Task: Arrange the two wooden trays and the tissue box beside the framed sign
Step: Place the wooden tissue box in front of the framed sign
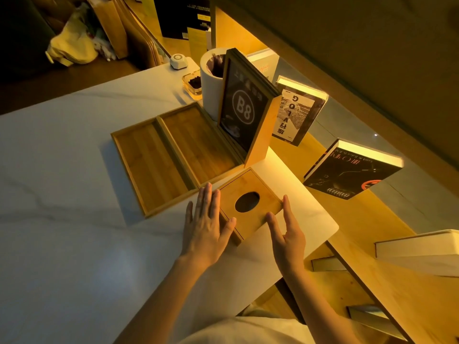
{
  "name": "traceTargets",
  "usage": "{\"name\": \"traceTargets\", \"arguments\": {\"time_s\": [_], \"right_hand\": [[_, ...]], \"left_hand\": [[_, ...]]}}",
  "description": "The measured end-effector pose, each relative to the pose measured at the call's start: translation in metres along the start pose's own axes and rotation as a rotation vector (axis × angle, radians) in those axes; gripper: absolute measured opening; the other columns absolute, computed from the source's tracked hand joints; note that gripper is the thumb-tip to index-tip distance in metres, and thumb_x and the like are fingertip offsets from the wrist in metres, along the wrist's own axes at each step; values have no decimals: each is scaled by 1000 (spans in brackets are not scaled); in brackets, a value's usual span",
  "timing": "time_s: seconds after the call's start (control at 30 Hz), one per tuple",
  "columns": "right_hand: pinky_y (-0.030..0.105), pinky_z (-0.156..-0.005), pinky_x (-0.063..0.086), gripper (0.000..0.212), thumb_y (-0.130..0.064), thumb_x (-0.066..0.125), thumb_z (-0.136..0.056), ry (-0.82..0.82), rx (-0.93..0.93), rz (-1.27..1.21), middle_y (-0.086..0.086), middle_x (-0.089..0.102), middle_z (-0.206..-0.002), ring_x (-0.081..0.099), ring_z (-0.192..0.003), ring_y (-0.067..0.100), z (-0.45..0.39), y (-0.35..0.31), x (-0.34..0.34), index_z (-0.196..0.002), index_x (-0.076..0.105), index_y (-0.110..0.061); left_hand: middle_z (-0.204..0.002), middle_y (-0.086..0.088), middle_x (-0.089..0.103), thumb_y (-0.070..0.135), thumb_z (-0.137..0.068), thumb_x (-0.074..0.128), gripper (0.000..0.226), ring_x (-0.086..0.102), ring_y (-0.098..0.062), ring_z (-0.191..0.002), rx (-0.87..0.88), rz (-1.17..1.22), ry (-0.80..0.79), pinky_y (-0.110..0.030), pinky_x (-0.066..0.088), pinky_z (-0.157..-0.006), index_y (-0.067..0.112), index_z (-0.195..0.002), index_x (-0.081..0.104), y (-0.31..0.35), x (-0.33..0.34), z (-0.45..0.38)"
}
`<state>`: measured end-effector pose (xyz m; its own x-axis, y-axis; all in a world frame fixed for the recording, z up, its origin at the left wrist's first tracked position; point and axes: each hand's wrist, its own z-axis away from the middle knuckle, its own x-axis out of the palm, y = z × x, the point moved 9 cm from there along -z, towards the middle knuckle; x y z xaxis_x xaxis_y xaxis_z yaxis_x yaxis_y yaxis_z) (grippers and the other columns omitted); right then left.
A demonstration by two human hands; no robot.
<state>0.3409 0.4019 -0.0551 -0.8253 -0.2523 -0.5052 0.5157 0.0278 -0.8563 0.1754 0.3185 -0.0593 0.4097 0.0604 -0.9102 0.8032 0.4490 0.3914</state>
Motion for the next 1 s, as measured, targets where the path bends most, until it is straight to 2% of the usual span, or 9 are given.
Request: {"name": "traceTargets", "arguments": {"time_s": [0.1, 0.2, 0.27, 0.33, 0.4, 0.47, 0.57, 0.63, 1.0], "right_hand": [[48, -104, 36, 61, -51, 41, -78, 12, -12, 28, 4, 40, -145, 40, -131, 29, 2, -1, 0, -133, 17, -39], [47, -106, 34, 65, -52, 40, -83, 21, -57, 145, 5, 38, -147, 35, -134, 29, 0, -3, -1, -140, 23, -27], [45, -112, 24, 63, -53, 32, -89, 25, -132, 346, 6, 28, -151, 23, -140, 26, -2, -7, -3, -142, 21, -20], [42, -116, 9, 60, -50, 19, -91, -15, -206, 502, 0, 12, -154, 6, -143, 20, 0, -9, 0, -143, 11, -22], [36, -117, -7, 58, -53, 9, -91, -85, -297, 593, -5, 2, -152, -4, -142, 16, 9, -12, 9, -141, 1, -26], [29, -114, -15, 57, -57, 2, -90, -156, -356, 650, -6, -2, -152, -13, -141, 11, 20, -12, 20, -141, -6, -31], [28, -111, -20, 58, -63, -5, -86, -248, -333, 644, -8, -12, -152, -27, -135, 2, 29, -6, 32, -135, -23, -39], [29, -111, -21, 58, -65, -7, -83, -263, -307, 631, -10, -15, -151, -29, -134, 1, 30, -2, 35, -133, -26, -41], [27, -111, -22, 65, -64, -8, -84, -219, -302, 641, -10, -12, -152, -26, -135, 1, 5, -4, 28, -140, -10, -33]], "left_hand": [[-144, 1, -26, 71, -66, -16, 77, -19, -17, -137, 14, -1, -2, -40, -3, -113, 29, -130, -24, 0, -3, 0], [-144, 2, -27, 71, -65, -17, 77, -20, -16, -137, 5, -18, -10, -40, -4, -112, 29, -130, -24, 1, -4, -1], [-144, 3, -26, 72, -66, -15, 77, -20, -16, -137, -20, -22, -4, -40, -5, -111, 29, -129, -24, 2, -5, 1], [-145, 4, -24, 68, -69, -11, 74, -19, -15, -138, -41, -6, 12, -40, -6, -111, 28, -130, -22, 4, -6, 5], [-146, 4, -22, 69, -67, -19, 77, -17, -16, -139, -25, 1, 16, -39, -7, -111, 28, -131, -21, 11, -5, 11], [-146, 3, -21, 67, -63, -26, 80, -16, -17, -139, -11, -11, 5, -39, -7, -111, 27, -132, -21, 14, -1, 15], [-148, 0, -17, 67, -66, -24, 80, -12, -20, -140, -11, -15, 9, -38, -6, -110, 25, -134, -17, 15, 3, 16], [-149, 0, -15, 67, -68, -21, 79, -11, -22, -140, -5, -15, 12, -39, -7, -110, 25, -135, -16, 15, 3, 14], [-145, 2, -21, 68, -66, -23, 77, -14, -18, -139, 36, -21, 5, -38, -7, -110, 27, -130, -23, 26, 4, -14]]}}
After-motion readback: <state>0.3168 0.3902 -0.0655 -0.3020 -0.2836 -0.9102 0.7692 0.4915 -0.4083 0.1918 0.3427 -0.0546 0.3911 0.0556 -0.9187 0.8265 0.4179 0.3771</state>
